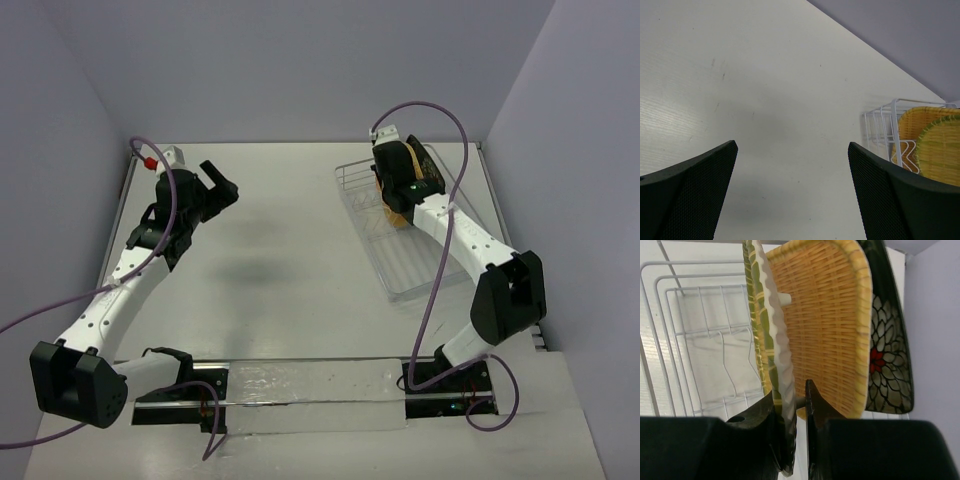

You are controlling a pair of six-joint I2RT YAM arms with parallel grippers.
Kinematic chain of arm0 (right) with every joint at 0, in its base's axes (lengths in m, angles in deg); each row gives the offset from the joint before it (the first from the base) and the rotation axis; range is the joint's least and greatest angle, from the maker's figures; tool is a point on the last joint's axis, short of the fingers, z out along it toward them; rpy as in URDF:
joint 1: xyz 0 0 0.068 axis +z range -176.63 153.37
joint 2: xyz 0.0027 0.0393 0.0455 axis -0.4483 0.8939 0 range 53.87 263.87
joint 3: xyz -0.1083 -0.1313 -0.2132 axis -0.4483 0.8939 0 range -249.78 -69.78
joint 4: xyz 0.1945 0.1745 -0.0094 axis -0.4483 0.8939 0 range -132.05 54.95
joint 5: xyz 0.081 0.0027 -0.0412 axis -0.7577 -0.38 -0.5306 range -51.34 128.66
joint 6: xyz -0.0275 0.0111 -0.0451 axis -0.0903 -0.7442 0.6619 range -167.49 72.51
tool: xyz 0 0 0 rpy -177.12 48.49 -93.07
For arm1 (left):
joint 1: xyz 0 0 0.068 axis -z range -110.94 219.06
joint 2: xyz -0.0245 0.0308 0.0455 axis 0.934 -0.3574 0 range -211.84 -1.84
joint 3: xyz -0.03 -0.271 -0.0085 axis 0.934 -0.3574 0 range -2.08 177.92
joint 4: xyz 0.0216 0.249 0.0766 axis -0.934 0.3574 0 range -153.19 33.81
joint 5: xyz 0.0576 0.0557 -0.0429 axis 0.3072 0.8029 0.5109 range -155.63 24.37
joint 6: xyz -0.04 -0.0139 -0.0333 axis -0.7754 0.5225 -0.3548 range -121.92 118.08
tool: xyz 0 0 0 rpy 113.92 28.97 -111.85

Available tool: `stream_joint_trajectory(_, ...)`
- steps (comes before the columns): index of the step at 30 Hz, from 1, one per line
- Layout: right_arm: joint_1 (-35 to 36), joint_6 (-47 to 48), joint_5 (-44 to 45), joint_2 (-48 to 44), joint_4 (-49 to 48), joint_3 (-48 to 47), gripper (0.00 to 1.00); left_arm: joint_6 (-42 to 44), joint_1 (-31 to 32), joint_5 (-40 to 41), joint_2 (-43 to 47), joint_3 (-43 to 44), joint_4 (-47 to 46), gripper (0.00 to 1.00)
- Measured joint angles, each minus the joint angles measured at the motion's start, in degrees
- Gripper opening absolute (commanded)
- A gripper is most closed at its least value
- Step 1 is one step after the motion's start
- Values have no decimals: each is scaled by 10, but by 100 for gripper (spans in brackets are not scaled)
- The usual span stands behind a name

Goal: Load the plates into the dish rack

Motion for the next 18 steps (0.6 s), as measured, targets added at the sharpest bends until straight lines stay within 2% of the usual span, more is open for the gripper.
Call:
stream_joint_trajectory(8,-24,7,-51,28,1,0,16,2,0,0,-6,0,4,99)
stream_joint_trajectory(15,-36,20,-100,37,-1,1,35,8,0,-5,-17,0,4,99)
stream_joint_trajectory(18,-37,25,-111,39,-4,1,48,10,-1,-11,-19,0,4,99)
